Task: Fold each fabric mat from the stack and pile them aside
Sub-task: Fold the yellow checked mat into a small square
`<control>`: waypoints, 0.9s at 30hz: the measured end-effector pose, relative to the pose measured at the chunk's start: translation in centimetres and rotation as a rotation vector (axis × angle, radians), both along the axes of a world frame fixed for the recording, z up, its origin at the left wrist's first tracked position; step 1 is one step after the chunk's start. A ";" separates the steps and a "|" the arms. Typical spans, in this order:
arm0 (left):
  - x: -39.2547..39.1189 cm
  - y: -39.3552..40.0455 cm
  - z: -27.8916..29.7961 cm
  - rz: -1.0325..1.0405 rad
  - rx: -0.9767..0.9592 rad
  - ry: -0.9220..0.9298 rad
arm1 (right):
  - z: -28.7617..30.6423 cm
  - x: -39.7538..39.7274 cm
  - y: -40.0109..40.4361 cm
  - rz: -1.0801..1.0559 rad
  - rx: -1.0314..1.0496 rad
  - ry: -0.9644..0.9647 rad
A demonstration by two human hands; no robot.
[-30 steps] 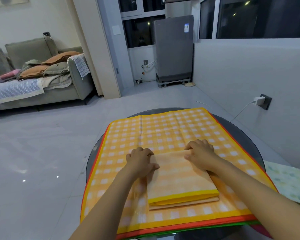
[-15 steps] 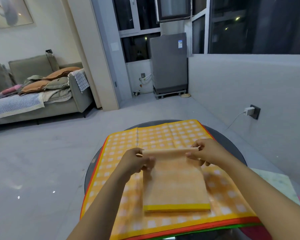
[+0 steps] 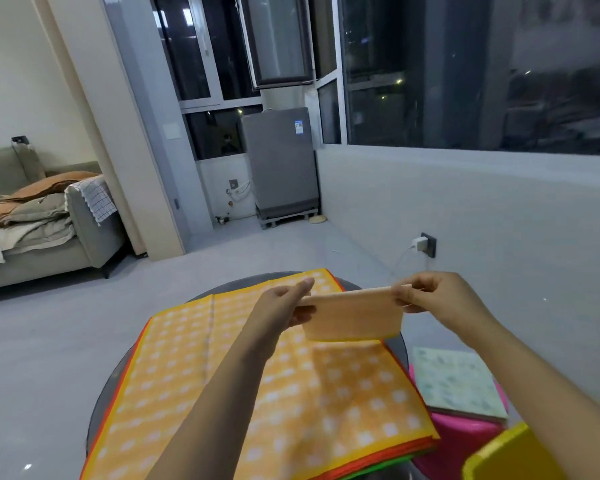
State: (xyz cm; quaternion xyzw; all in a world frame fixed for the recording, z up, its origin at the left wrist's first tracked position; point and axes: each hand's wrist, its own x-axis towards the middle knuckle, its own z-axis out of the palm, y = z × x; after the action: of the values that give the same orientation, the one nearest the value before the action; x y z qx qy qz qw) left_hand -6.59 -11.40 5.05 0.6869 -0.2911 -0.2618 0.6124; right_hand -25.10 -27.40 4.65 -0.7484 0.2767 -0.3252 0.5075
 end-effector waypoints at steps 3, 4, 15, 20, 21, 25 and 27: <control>-2.3 -3.8 -0.9 0.029 0.002 -0.038 | -0.4 -2.6 -2.2 -0.098 0.008 -0.011; -3.1 -5.1 -1.4 0.040 -0.001 -0.052 | -0.6 -3.4 -3.0 -0.134 0.015 -0.012; -9.3 -19.6 -8.9 0.107 0.048 0.157 | -7.5 -9.0 -13.5 -0.369 0.143 0.083; -10.4 -25.4 -12.8 0.200 0.079 0.389 | -12.2 -8.8 -17.6 -0.437 0.232 0.064; -10.6 -26.4 -13.8 0.217 0.076 0.428 | -13.2 -8.6 -18.3 -0.442 0.248 0.067; -11.0 -29.1 -18.9 0.281 0.122 0.394 | -18.1 -7.9 -19.9 -0.437 0.294 0.135; -10.9 -29.4 -21.8 0.307 0.216 0.366 | -20.9 -7.8 -20.2 -0.439 0.314 0.195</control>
State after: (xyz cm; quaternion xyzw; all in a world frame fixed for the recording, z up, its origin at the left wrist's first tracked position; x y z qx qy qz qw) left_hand -17.49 -40.83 -16.73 0.7257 -0.0382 -0.3151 0.6105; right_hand -32.87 -47.60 -16.24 -0.6105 0.5265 -0.3071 0.5058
